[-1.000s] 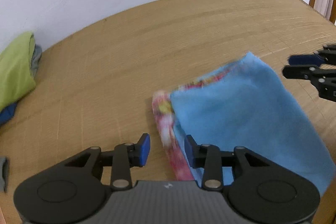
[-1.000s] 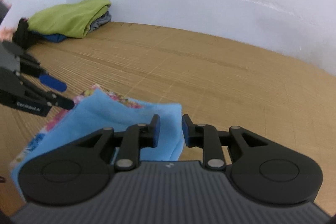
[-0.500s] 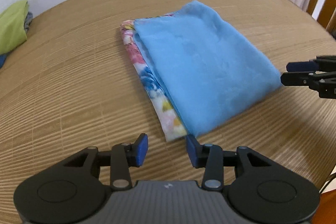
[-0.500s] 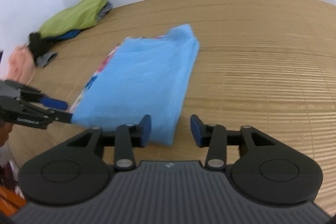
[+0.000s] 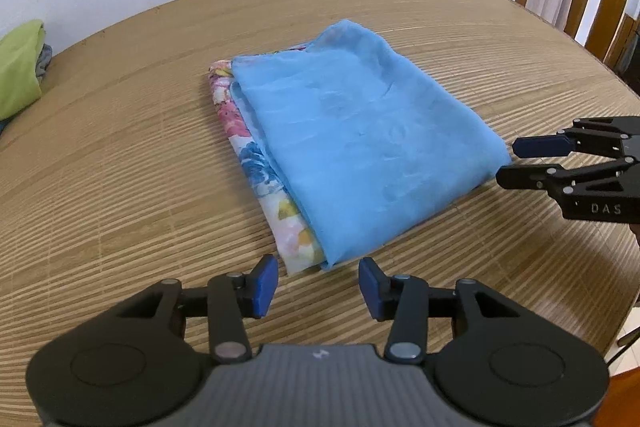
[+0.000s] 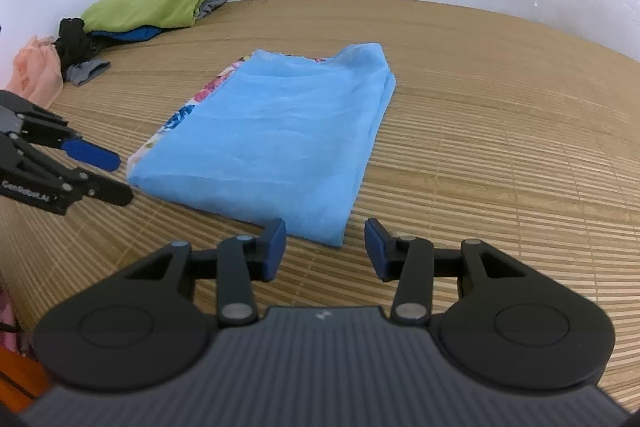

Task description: Fold clothes

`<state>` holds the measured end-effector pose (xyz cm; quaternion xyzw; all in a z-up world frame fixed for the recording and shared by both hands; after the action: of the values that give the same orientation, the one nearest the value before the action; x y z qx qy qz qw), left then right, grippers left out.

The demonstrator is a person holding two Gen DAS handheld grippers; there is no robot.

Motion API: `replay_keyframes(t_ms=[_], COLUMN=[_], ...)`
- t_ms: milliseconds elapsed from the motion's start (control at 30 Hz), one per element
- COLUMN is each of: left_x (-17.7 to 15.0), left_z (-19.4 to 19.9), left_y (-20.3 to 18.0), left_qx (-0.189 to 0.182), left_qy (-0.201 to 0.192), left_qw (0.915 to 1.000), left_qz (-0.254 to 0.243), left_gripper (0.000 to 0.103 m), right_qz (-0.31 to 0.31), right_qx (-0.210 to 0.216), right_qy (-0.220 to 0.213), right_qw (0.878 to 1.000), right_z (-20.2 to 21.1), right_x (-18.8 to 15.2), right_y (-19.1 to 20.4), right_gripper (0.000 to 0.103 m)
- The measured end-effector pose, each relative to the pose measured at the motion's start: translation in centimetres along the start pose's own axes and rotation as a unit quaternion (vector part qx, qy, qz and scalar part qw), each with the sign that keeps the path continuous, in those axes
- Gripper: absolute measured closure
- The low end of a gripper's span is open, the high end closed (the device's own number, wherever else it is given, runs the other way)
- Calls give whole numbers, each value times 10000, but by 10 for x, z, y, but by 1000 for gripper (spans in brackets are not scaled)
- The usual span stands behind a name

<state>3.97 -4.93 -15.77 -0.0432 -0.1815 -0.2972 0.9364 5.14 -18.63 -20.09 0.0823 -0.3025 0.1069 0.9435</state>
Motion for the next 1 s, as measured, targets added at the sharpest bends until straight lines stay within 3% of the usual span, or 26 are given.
replay_keyframes(t_ms=[267,600,700,733,767,867,1000], left_x=[8,15,18,19,20,20,9], left_z=[-11,-18,-16,-16,-16,-13,6], left_y=[0,-3,-10,-12,-13,-14,-15], left_qx=[75,-237,-328,-341,-351,-347,-510], left_qy=[-145,-215,-263,-229,-167,10,113], left_qw=[9999,9995,9989,9989,9991,9993,9986], left_qz=[-20,-31,-184,-220,-192,-109,-85], left_gripper=[43,37,69,85,91,94,95], right_qz=[215,453,455,455,438,372,484], right_qx=[151,398,433,436,455,558,784], right_qy=[-46,-180,-248,-273,-304,-395,-454], right_qw=[9996,9980,9977,9976,9975,9970,9947], right_z=[-9,-10,-10,-10,-9,-5,14], right_x=[4,5,7,8,9,12,13], right_y=[4,7,5,5,5,4,13], right_gripper=[57,56,58,65,81,96,98])
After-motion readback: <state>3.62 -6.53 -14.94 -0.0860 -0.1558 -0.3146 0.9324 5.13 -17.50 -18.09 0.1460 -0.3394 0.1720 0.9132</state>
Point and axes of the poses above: each gripper's, at about its wrist camera, not at the fingertips, and z roughly against the way its jaws point, y to its left, x to its top, the point moved 9 cm from there along -z, roughly the way its jaws point, and after that the axes turned 13 degrees about y, right-handed, at the moved point
